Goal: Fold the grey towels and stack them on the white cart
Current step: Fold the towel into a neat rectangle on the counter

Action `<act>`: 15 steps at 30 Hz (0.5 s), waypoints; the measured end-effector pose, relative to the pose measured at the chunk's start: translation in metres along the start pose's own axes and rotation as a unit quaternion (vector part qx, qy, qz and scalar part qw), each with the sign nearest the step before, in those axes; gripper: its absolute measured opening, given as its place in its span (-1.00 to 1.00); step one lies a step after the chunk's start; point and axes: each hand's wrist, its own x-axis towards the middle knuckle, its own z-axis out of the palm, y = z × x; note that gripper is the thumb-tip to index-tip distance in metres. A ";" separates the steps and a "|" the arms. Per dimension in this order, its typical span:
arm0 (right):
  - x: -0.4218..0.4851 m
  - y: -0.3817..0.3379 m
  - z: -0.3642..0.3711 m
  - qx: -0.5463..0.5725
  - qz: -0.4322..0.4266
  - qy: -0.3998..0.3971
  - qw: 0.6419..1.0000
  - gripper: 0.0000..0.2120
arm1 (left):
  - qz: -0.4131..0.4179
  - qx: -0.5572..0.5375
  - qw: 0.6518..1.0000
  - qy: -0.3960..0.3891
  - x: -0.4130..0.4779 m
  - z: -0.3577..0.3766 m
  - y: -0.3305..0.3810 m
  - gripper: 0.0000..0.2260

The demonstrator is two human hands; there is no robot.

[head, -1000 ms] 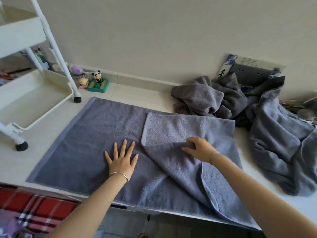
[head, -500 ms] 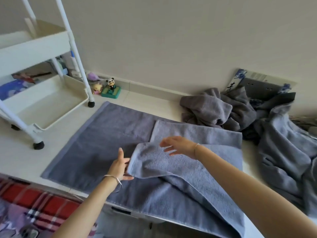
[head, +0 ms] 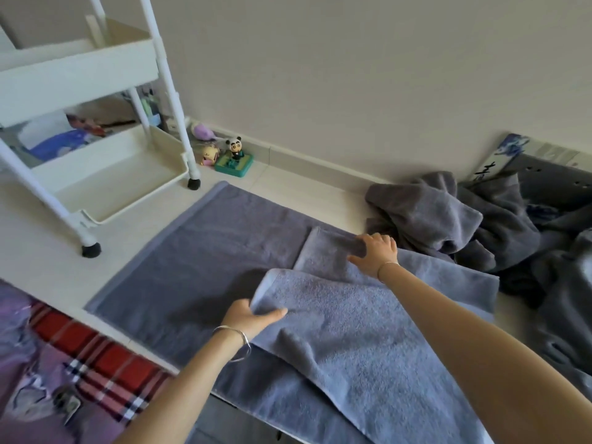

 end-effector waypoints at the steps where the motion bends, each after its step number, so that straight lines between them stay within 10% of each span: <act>1: 0.002 0.001 0.000 0.000 -0.008 0.017 1.000 -0.53 | -0.005 0.003 1.000 -0.009 -0.001 0.002 0.001 -0.49; 8: -0.007 0.012 -0.037 0.297 -0.086 0.063 0.949 -0.79 | -0.005 -0.224 0.961 -0.163 -0.037 0.005 0.040 -0.85; 15: -0.029 -0.028 -0.132 0.462 -0.121 0.116 0.871 -0.79 | 0.066 -0.320 0.919 -0.222 -0.073 -0.040 0.089 -0.78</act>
